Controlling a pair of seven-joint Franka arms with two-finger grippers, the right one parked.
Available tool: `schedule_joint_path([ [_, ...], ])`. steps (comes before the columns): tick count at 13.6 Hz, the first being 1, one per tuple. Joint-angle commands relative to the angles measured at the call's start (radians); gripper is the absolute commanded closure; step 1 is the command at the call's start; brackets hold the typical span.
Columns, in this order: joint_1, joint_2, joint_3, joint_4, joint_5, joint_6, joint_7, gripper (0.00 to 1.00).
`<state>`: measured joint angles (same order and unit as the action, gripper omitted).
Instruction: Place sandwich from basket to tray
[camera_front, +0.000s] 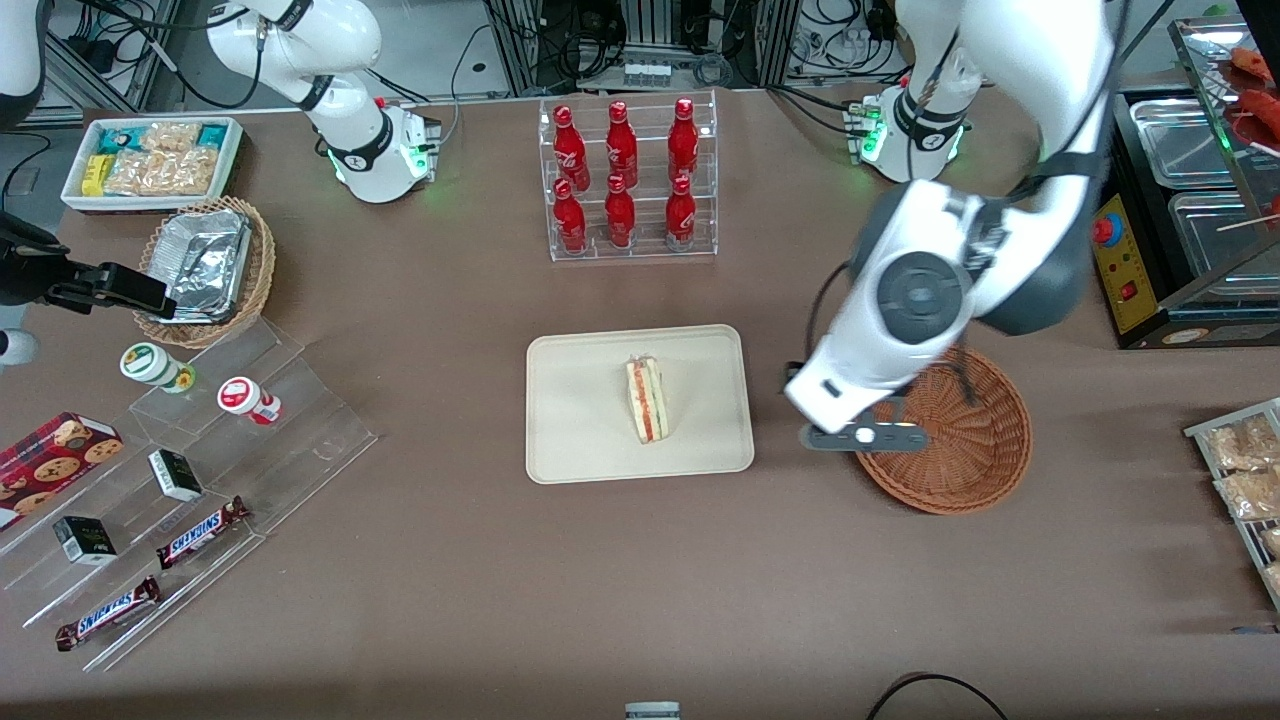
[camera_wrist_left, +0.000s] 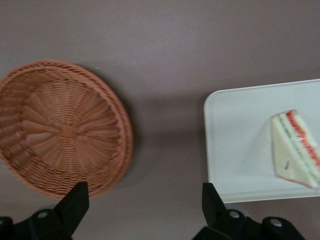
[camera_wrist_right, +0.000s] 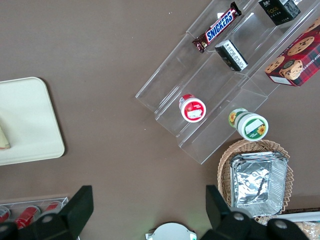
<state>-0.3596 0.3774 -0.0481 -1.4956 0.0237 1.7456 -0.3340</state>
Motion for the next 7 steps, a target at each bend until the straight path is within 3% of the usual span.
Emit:
schedule_joint_path([
  [1,0.077,-0.098,-0.01,-0.106,-0.004,-0.006,0.104,0.0],
  [7,0.221,-0.215,-0.01,-0.15,-0.005,-0.115,0.281,0.0],
])
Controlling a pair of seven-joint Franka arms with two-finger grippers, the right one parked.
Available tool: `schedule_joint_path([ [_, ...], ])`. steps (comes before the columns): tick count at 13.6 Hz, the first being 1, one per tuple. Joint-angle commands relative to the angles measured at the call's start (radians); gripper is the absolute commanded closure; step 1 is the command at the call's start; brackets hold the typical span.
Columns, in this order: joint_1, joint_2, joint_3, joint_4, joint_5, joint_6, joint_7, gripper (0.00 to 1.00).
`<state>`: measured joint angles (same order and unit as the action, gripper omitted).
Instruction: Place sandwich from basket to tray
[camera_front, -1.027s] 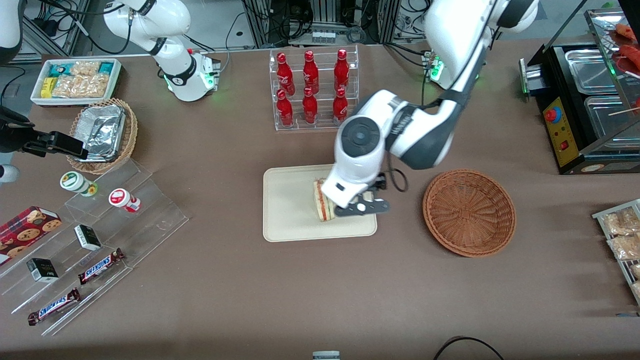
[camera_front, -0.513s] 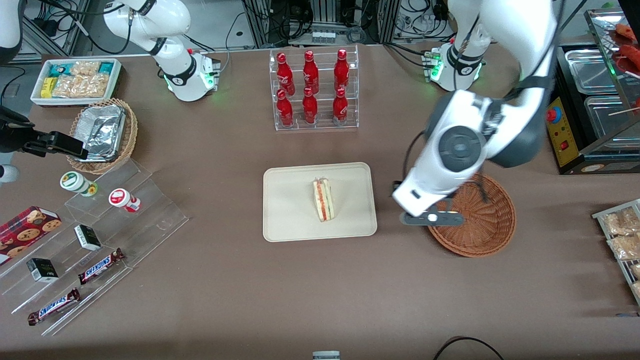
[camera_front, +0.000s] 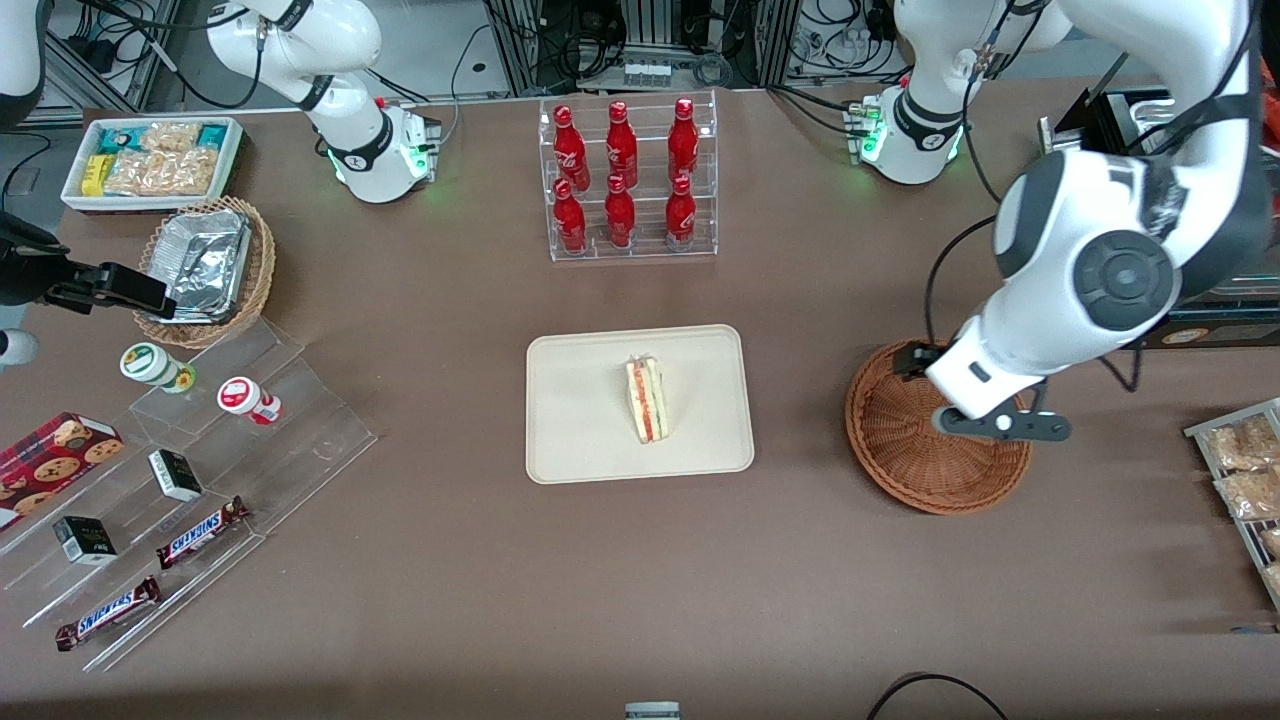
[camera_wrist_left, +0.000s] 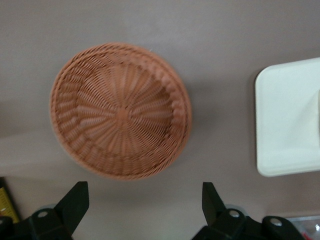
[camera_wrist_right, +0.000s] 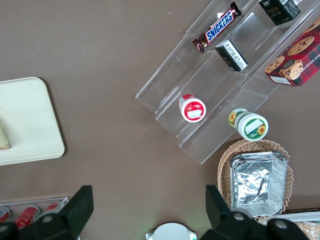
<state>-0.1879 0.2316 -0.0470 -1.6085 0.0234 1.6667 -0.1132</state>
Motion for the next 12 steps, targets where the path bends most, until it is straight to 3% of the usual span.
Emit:
schedule_joint_path([
  [1,0.073,-0.09,-0.011,-0.037,-0.005,-0.068,0.105,0.0],
  [12,0.215,-0.264,-0.037,-0.033,-0.003,-0.252,0.165,0.0],
])
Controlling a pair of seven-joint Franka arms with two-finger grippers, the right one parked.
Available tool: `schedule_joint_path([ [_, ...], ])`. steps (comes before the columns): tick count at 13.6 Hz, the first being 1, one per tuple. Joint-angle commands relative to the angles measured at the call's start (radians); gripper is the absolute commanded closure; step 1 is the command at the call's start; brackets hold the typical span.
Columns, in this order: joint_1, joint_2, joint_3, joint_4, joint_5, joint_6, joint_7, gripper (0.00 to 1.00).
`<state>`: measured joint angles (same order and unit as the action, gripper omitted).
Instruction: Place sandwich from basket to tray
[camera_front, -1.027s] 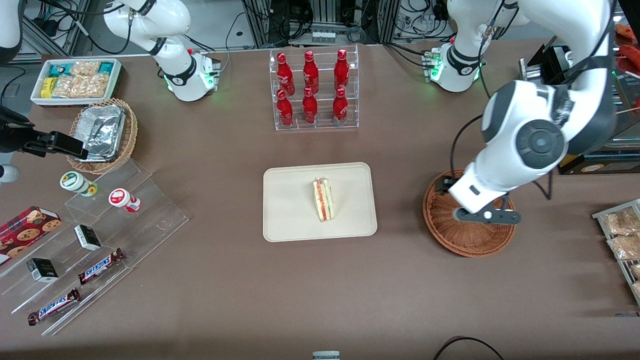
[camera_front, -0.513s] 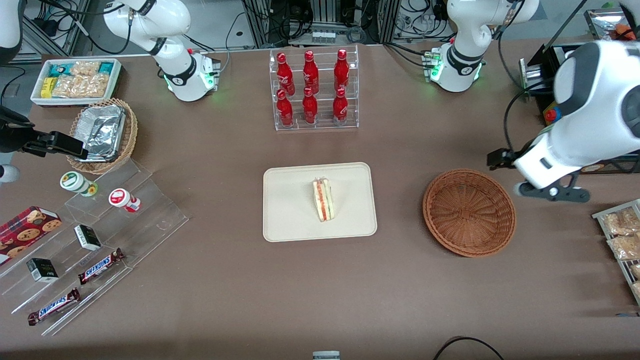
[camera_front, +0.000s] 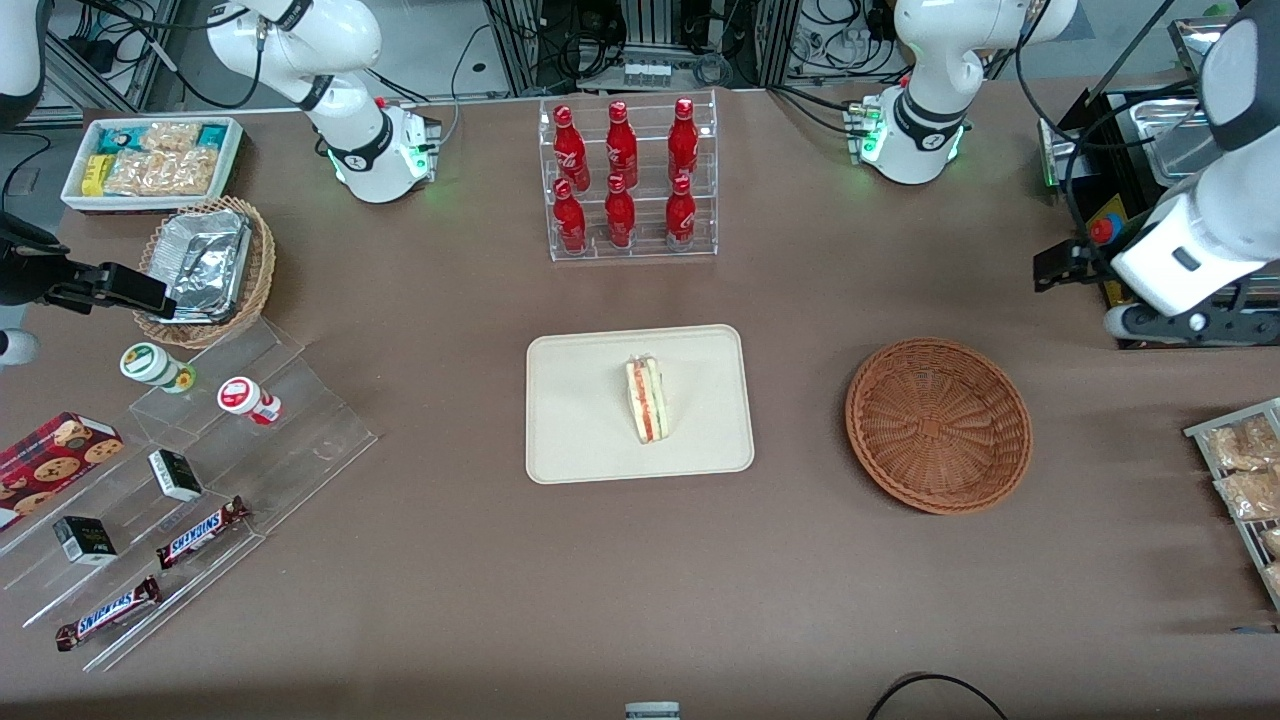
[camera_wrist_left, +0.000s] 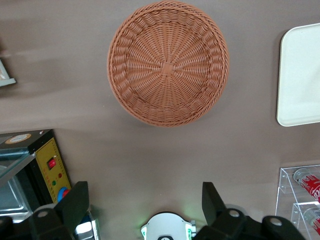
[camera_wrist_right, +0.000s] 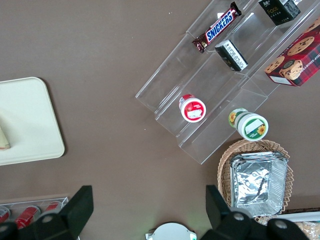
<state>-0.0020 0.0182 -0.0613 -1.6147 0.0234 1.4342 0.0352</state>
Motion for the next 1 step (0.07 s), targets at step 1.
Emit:
schedule_joint_path([
  [1,0.045,-0.058,-0.037,-0.025,-0.003,-0.029,0.017,0.0],
])
